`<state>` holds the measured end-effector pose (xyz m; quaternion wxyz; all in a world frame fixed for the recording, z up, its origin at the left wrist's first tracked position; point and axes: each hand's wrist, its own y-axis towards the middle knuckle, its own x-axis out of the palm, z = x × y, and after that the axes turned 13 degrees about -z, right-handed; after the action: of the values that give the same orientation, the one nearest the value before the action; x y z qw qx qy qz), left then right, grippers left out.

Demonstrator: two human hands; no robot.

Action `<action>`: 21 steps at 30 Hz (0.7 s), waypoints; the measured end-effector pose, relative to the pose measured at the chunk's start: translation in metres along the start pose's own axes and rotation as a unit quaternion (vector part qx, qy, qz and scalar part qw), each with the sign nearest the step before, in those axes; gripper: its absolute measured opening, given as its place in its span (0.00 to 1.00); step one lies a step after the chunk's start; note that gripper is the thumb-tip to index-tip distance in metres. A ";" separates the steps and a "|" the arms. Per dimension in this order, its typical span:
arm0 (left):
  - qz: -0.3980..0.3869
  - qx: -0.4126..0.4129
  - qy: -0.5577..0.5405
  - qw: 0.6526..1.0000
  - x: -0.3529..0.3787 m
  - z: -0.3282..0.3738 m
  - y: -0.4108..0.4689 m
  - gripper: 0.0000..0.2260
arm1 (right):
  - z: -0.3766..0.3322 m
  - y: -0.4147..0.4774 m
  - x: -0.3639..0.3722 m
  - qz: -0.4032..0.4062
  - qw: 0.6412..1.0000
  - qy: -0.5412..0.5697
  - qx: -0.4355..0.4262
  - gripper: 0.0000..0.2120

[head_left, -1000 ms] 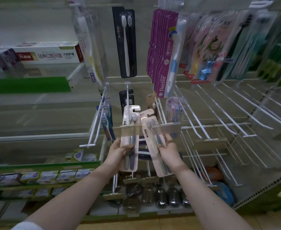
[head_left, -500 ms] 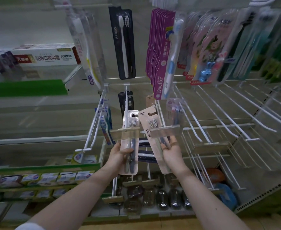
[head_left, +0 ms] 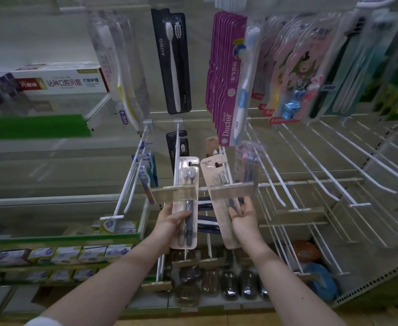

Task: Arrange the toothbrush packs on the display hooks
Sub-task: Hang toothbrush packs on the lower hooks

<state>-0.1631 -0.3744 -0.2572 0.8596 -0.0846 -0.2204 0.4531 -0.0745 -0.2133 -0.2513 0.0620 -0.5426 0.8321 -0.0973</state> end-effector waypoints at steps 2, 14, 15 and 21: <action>0.005 0.003 0.008 1.000 0.000 0.000 0.001 0.17 | -0.001 -0.001 0.001 0.000 1.000 0.019 -0.006 0.25; 0.016 0.008 0.038 0.999 -0.002 -0.001 0.006 0.19 | 0.011 0.010 -0.001 0.018 0.999 0.049 -0.014 0.23; 0.019 0.012 0.025 0.999 -0.001 -0.001 0.007 0.19 | 0.013 0.011 -0.001 0.014 0.999 0.045 -0.009 0.23; 0.049 0.001 -0.001 0.999 0.009 0.001 0.019 0.18 | 0.005 0.024 -0.002 0.020 0.998 0.048 -0.023 0.20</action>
<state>-0.1730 -0.3562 -0.2599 0.8361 -0.0943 -0.2169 0.4951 -0.0944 -0.2023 -0.2616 0.0116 -0.5218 0.8468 -0.1027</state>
